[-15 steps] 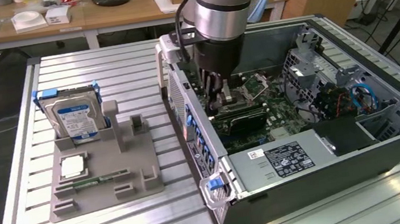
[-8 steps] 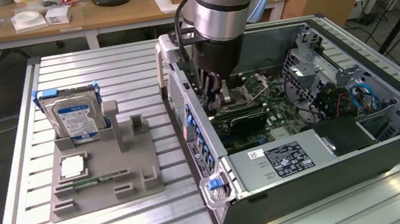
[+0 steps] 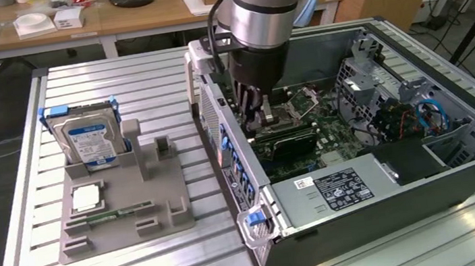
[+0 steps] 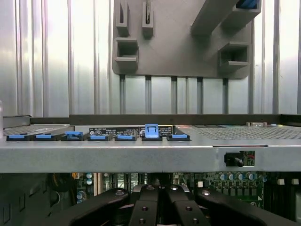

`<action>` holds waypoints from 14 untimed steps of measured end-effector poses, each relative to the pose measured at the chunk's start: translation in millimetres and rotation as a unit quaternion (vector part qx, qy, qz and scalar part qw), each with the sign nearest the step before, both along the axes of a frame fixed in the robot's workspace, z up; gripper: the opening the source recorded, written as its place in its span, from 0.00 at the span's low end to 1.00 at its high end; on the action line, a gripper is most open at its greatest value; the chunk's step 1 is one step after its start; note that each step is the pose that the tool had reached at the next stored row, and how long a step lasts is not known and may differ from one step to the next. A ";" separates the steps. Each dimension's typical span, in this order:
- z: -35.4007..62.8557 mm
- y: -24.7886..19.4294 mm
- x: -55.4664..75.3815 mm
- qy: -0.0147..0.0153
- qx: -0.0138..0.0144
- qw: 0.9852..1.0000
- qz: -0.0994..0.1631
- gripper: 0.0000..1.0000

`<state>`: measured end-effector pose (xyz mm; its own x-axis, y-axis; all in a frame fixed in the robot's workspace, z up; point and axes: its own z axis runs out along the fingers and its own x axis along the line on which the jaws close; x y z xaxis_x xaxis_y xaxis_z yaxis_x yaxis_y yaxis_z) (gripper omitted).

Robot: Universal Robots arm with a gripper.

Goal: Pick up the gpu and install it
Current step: 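Press down on the gpu until it lock into place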

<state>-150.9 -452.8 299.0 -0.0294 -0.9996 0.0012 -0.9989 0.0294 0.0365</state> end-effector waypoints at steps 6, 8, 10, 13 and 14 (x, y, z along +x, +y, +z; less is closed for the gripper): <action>0.1 -0.8 0.1 0.006 0.000 1.000 0.000 0.11; 0.1 -0.8 0.0 0.011 0.000 1.000 0.000 0.11; 0.1 -0.8 -0.1 0.012 0.000 1.000 0.000 0.11; -0.2 -0.8 -0.1 0.011 0.000 1.000 0.000 0.11; -0.2 -0.8 -0.1 0.011 0.000 1.000 0.000 0.11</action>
